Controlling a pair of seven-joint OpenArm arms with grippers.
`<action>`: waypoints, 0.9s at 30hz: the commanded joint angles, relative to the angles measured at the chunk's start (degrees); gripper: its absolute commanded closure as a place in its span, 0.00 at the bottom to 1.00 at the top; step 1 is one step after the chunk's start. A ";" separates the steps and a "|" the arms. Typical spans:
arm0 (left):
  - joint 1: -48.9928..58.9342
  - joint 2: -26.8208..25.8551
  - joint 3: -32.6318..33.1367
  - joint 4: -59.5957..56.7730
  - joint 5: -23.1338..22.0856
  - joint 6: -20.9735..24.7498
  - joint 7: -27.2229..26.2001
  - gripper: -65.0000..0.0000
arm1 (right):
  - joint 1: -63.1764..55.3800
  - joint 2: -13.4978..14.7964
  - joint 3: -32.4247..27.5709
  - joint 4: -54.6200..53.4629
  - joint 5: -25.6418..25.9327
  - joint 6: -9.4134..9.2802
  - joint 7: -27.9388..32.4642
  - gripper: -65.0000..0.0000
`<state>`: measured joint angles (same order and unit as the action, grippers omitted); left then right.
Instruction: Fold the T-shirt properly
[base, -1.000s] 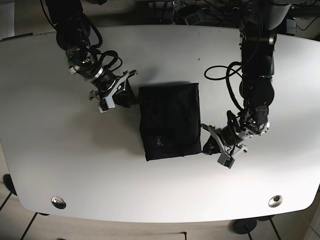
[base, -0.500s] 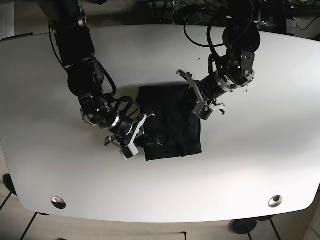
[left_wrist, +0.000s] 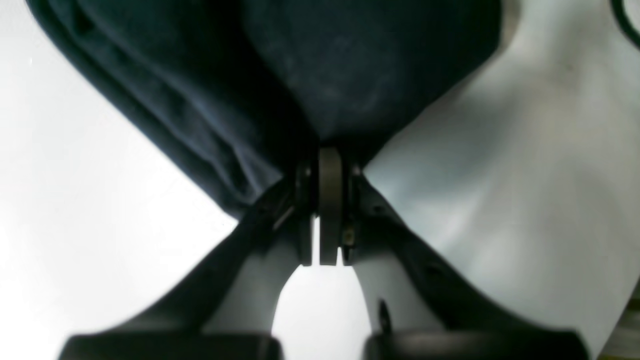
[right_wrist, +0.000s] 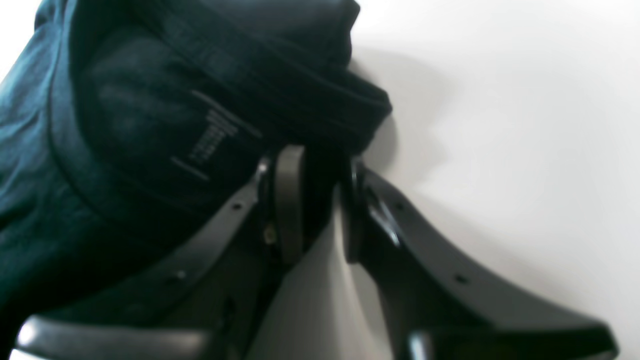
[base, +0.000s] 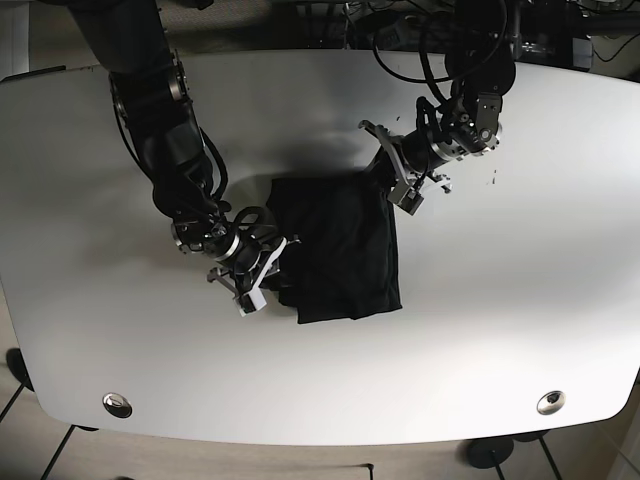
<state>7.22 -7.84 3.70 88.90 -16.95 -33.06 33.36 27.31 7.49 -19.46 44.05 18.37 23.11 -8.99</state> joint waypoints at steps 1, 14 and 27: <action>-0.67 -0.30 -0.14 3.10 -0.85 -0.30 -1.32 1.00 | -0.10 1.35 0.61 8.39 0.75 0.14 -2.21 0.82; -7.97 2.69 3.11 12.06 -0.68 16.14 -1.41 0.88 | -14.69 2.67 26.80 47.33 0.75 0.67 -26.04 0.82; -20.63 7.79 22.62 -11.14 -0.59 41.89 -15.56 0.48 | -22.26 2.67 35.95 50.41 0.75 0.67 -26.21 0.82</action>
<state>-12.01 -0.54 26.57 76.64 -17.61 9.17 19.53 3.99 9.50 16.34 93.03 18.24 23.62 -36.64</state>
